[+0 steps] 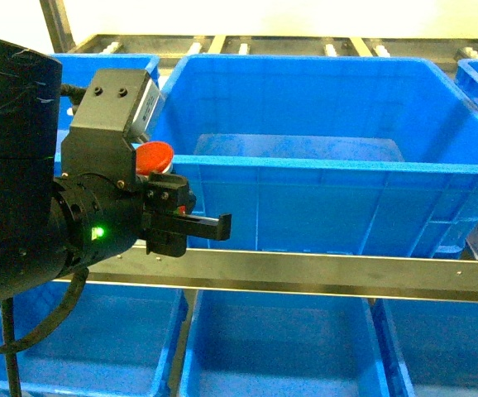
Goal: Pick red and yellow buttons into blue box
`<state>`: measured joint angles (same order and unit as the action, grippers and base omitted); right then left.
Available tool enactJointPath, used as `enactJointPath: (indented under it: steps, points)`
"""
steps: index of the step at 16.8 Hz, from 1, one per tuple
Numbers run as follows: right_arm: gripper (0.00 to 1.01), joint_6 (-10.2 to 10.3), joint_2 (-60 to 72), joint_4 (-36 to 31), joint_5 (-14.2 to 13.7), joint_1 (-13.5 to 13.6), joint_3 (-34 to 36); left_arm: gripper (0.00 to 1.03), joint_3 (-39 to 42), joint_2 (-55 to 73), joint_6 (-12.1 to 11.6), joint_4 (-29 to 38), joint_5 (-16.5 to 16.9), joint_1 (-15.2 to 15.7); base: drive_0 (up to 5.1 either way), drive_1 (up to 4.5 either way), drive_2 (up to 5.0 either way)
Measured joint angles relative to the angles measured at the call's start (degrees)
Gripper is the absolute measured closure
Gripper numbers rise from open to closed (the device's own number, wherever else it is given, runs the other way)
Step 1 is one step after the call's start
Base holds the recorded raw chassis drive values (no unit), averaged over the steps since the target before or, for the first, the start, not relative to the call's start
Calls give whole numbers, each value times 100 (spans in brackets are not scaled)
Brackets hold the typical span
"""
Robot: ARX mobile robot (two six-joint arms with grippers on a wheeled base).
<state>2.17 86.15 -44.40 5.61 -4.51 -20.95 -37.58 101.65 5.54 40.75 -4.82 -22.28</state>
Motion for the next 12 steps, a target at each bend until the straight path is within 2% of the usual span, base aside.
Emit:
enactJointPath:
  steps: [6,8,12]
  points:
    - [63,-33,0,203,48,-4,-109,78,0,-2,0,22,-2,-13,0,0,0]
    - [63,-11,-2,446,92,17,-446,78,0,-2,0,24,-4,-13,0,0,0]
    - [63,195,111,763,175,382,-1523,78,0,-2,0,24,-4,-13,0,0,0]
